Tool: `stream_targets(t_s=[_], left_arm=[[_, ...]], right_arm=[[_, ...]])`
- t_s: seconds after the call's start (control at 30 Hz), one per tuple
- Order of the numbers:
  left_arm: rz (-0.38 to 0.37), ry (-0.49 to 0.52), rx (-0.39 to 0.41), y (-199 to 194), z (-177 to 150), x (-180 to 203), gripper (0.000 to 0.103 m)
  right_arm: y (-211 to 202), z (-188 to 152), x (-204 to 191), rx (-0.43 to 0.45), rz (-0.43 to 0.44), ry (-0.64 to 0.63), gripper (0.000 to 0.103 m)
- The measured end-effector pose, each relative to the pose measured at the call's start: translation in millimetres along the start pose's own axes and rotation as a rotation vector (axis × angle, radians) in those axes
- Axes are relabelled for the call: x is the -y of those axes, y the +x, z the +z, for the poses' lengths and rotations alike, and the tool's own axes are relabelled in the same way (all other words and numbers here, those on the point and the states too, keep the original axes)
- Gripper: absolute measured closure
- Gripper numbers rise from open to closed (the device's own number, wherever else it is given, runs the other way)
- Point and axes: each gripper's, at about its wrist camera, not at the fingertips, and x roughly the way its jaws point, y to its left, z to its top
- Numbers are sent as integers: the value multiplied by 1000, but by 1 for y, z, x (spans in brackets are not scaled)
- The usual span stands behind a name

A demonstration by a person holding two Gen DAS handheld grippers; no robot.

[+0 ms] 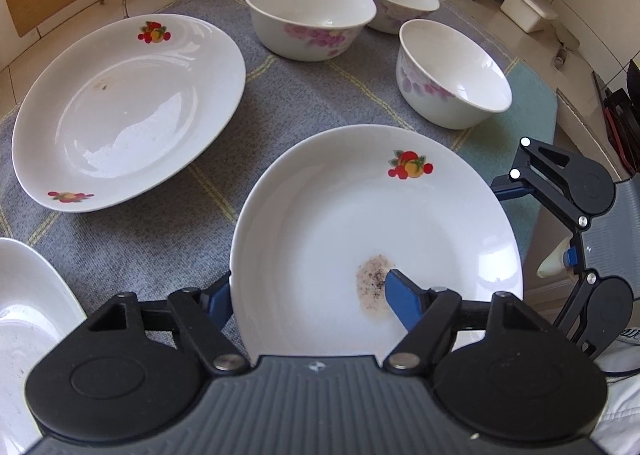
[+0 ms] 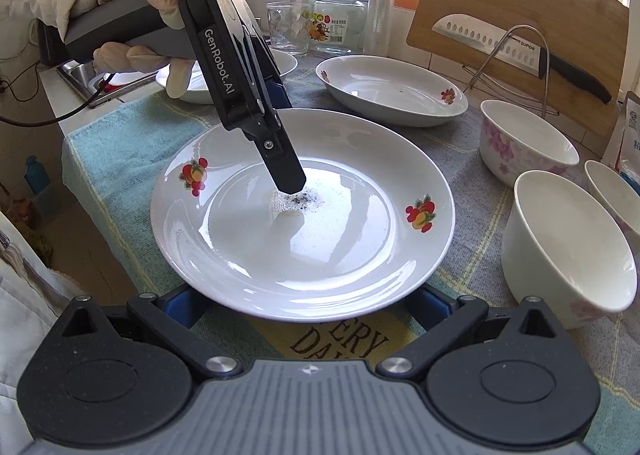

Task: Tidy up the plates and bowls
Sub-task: 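Lift the plate with the left gripper and carry it over the plate by the sink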

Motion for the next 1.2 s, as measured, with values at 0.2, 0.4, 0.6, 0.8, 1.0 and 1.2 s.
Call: stream_targets(t_s=[0.2, 0.4, 0.6, 0.8, 1.0, 1.2], left_arm=[[-9, 14, -31, 1, 3, 0, 27], [-7, 13, -34, 2, 5, -1, 27], [-3, 18, -20, -2, 5, -2, 27], [3, 8, -4, -10, 4, -4, 27], [10, -10, 24, -23, 3, -10, 27], [29, -35, 57, -40, 0, -21, 27]], right_arm=[[2, 4, 0, -21, 6, -10, 0], [2, 9, 1, -38, 12, -2, 0], [0, 13, 4, -39, 13, -2, 0], [-1, 20, 4, -38, 13, -27, 0], [-3, 33, 7, -37, 31, -46, 0], [0, 51, 10, -27, 62, -66, 0]])
